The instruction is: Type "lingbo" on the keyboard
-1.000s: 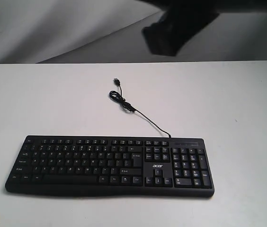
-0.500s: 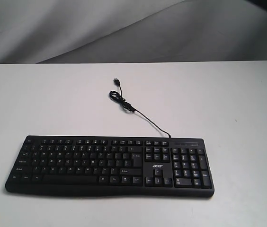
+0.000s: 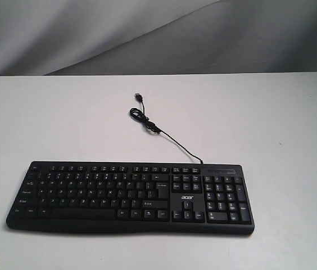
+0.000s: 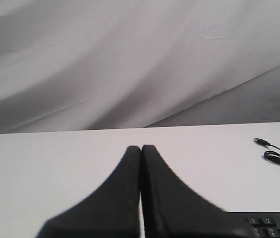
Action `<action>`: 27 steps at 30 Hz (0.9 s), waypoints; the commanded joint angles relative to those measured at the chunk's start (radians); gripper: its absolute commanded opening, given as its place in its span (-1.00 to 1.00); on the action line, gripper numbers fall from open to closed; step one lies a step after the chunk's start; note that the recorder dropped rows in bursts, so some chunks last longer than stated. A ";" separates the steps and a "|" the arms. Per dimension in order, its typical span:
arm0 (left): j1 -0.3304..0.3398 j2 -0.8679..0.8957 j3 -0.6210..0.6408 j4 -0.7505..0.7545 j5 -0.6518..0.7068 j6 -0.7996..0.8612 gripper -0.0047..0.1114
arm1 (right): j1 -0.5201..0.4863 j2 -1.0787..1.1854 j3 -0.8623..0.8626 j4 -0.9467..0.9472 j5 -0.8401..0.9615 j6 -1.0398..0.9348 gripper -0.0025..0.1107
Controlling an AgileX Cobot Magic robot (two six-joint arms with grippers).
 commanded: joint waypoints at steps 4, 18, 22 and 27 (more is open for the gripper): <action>-0.007 -0.005 0.005 0.000 -0.009 -0.002 -0.91 | -0.292 -0.064 0.189 -0.188 0.044 0.301 -0.96; -0.007 -0.005 0.005 0.000 -0.009 -0.002 -0.91 | -0.760 -0.326 0.547 -0.192 0.060 0.294 -0.96; -0.007 -0.005 0.005 0.000 -0.009 -0.002 -0.91 | -0.760 -0.397 0.586 -0.164 0.064 0.294 -0.96; -0.007 -0.005 0.005 0.000 -0.009 -0.002 -0.91 | -0.760 -0.397 0.601 -0.281 0.138 0.327 -0.96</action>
